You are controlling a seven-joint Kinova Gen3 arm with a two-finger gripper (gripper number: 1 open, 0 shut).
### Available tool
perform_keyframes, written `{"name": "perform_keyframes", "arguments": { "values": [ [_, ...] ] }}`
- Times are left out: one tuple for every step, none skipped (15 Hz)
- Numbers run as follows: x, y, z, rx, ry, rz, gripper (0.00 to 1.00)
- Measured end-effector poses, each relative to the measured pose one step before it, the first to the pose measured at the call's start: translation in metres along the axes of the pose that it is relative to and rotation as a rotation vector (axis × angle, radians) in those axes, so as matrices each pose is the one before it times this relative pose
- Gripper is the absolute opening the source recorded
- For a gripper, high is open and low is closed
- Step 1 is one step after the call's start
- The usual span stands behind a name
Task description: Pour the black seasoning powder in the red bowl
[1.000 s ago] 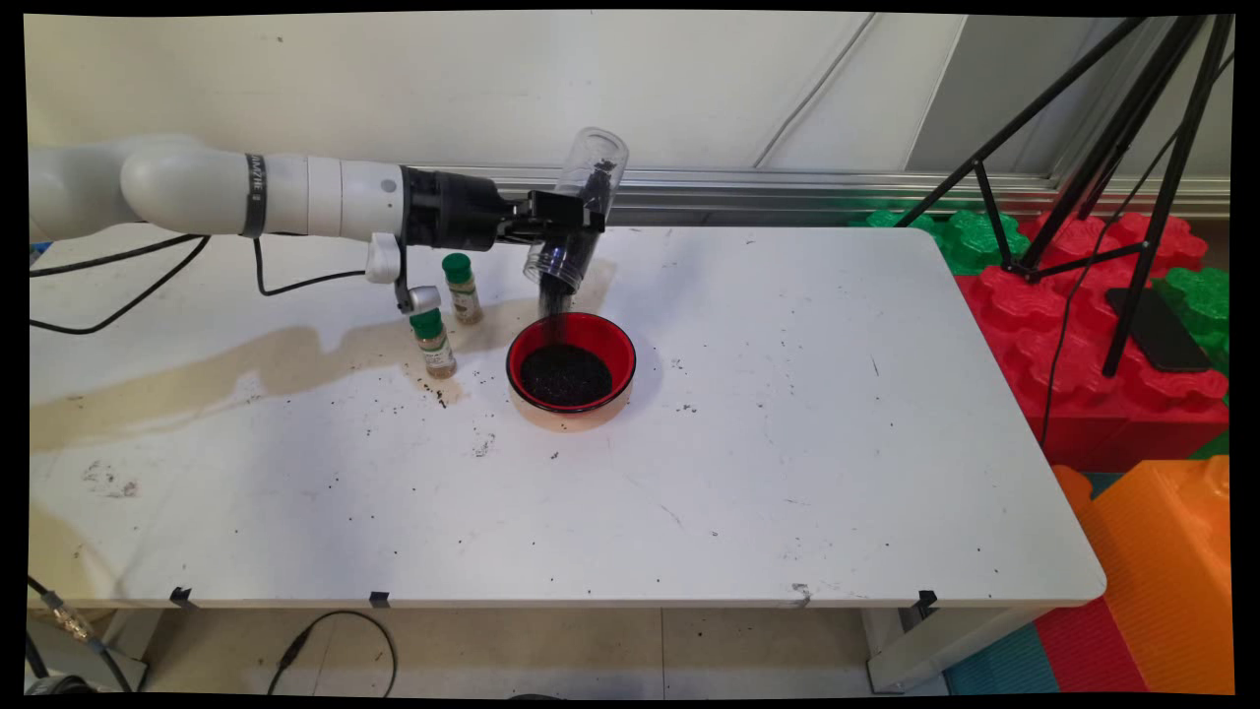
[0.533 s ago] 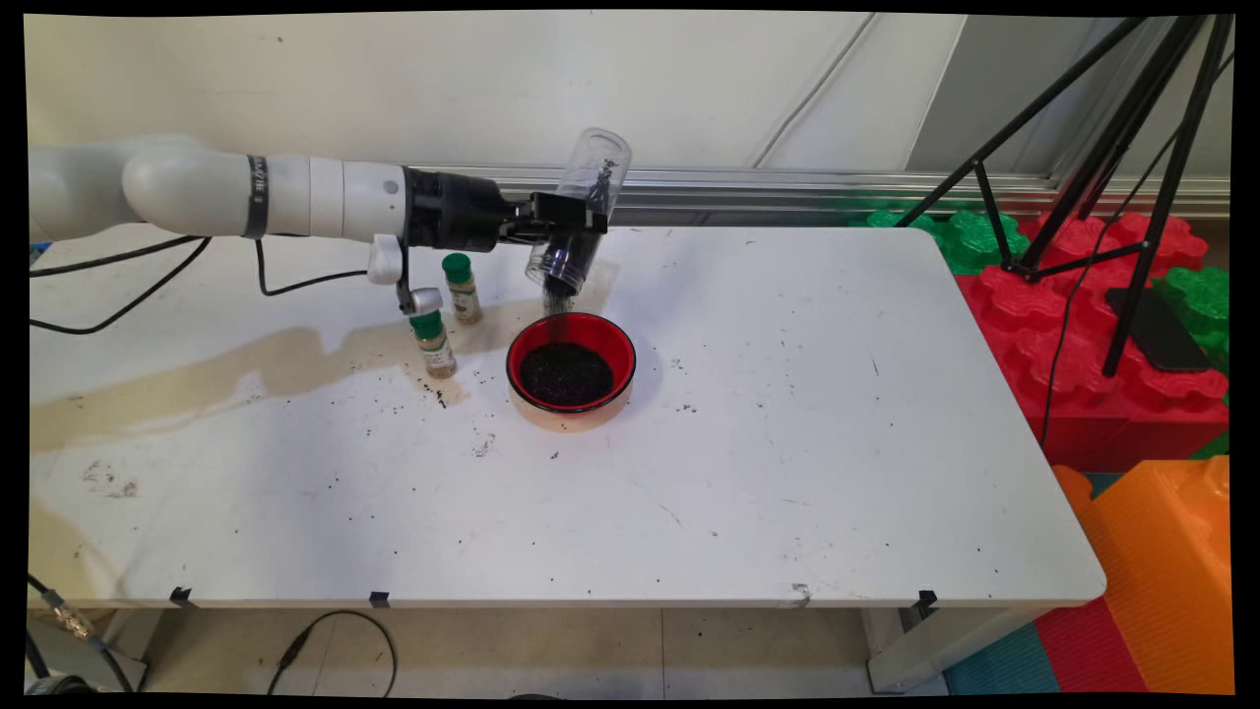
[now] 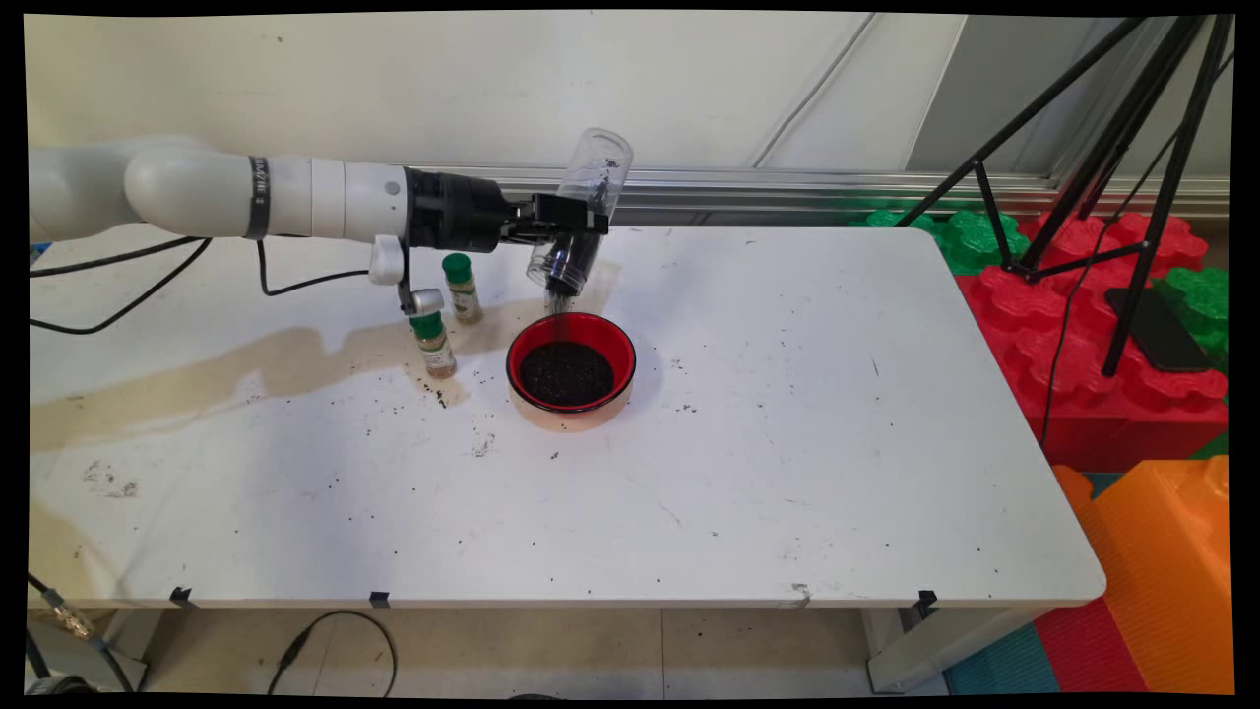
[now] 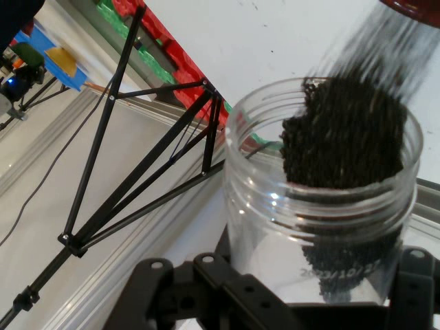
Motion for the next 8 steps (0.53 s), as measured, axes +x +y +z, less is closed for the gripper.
{"name": "perform_keyframes", "arguments": {
  "values": [
    [0.00009,-0.00011,0.00001,0.0002,-0.00018,0.00169,0.0],
    [0.00003,-0.00015,0.00006,0.0003,-0.00006,0.00157,0.0],
    [0.00021,-0.00005,0.0001,0.00012,0.00022,0.00186,0.0],
    [0.00011,-0.00014,0.00006,0.00027,0.00002,0.00164,0.0],
    [0.00006,-0.00022,-0.00007,0.00021,-0.00039,0.00307,0.0],
    [0.00009,-0.00013,-0.00008,0.00049,-0.00029,0.00253,0.0],
    [0.00014,-0.00024,-0.00014,0.00084,0.00005,0.00295,0.0],
    [0.00013,-0.0002,-0.00016,0.00068,0.00001,0.00322,0.0]
  ]
}}
